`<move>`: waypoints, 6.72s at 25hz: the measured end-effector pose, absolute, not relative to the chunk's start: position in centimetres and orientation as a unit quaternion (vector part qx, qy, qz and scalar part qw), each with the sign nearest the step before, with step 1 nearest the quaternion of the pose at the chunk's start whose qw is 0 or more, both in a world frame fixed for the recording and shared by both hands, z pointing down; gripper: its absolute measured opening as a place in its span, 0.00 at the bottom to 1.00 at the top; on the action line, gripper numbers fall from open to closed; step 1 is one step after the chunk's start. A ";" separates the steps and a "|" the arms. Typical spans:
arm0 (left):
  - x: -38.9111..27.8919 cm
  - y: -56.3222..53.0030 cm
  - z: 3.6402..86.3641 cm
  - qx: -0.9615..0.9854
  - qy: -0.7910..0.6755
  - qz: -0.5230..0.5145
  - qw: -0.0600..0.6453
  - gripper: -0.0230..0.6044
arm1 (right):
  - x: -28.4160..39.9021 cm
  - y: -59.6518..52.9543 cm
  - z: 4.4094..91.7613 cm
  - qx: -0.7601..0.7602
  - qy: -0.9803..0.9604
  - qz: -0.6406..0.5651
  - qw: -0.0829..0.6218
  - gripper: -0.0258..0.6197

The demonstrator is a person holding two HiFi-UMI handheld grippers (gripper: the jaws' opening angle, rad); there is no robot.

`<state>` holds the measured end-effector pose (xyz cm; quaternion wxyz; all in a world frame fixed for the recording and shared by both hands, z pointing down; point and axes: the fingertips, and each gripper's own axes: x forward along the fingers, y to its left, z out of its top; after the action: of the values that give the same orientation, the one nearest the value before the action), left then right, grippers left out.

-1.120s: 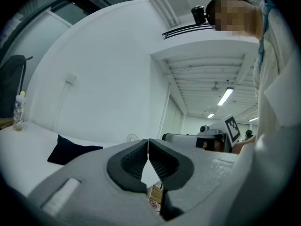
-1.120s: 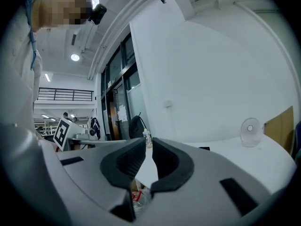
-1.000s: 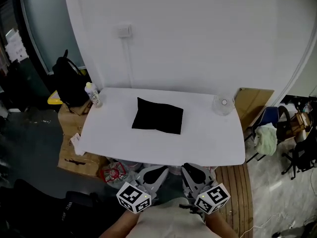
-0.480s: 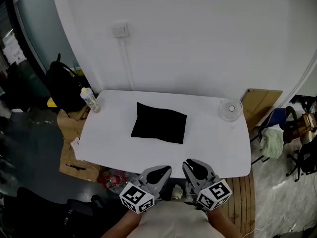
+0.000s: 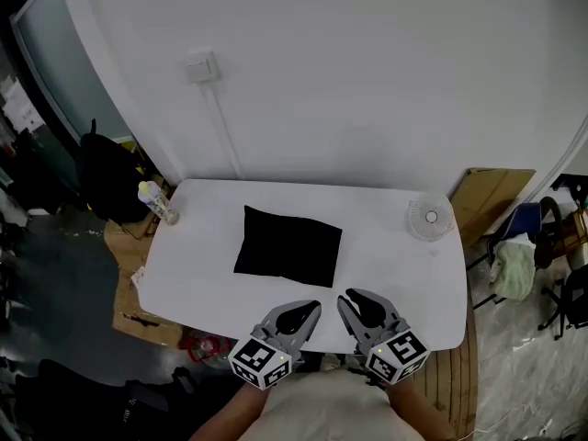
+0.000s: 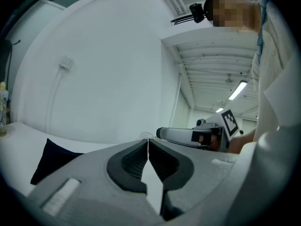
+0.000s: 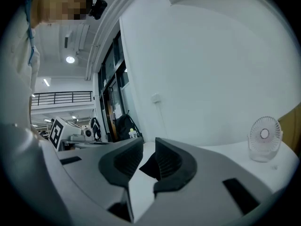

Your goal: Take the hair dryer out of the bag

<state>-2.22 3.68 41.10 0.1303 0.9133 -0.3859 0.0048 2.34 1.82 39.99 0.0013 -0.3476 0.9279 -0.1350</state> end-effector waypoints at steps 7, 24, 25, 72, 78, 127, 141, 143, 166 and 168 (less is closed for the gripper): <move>-1.0 0.7 42.6 0.911 -0.389 0.019 0.137 0.05 | 3.8 -0.8 42.1 -0.348 0.924 -0.155 -0.008 0.16; -0.1 -6.6 47.0 0.905 -0.391 0.082 0.147 0.06 | 4.8 -6.0 45.6 -0.377 0.908 -0.181 -0.026 0.19; -0.1 -7.1 47.2 0.904 -0.392 0.085 0.147 0.06 | 4.9 -6.2 45.8 -0.379 0.907 -0.184 -0.026 0.19; -1.1 -17.0 64.2 0.767 -0.498 0.341 0.216 0.40 | 7.6 -9.8 50.5 -0.406 0.885 -0.221 -0.057 0.24; -1.8 -17.3 64.5 0.751 -0.513 0.353 0.221 0.35 | 7.8 -9.8 50.8 -0.409 0.882 -0.224 -0.061 0.24; -10.7 -21.0 60.2 0.745 -0.480 0.241 0.396 0.07 | -3.2 -18.8 59.5 -0.335 0.889 -0.225 -0.214 0.24; -11.3 -21.8 61.1 0.747 -0.459 0.227 0.423 0.07 | -6.2 -20.9 64.4 -0.301 0.871 -0.277 -0.273 0.31; -11.5 -21.8 61.3 0.746 -0.458 0.226 0.427 0.07 | -6.7 -21.3 64.9 -0.296 0.870 -0.276 -0.282 0.33; -14.7 -19.9 59.8 0.783 -0.452 0.208 0.372 0.26 | -7.9 -21.4 66.7 -0.229 0.875 -0.293 -0.311 0.28; -16.5 -19.8 59.0 0.778 -0.476 0.211 0.352 0.26 | -7.9 -21.3 66.7 -0.233 0.874 -0.292 -0.313 0.28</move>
<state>-16.50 -19.83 59.03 0.3522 0.7776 -0.4760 0.2115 -7.92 -21.31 66.73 -0.3125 -0.2325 0.8736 -0.2917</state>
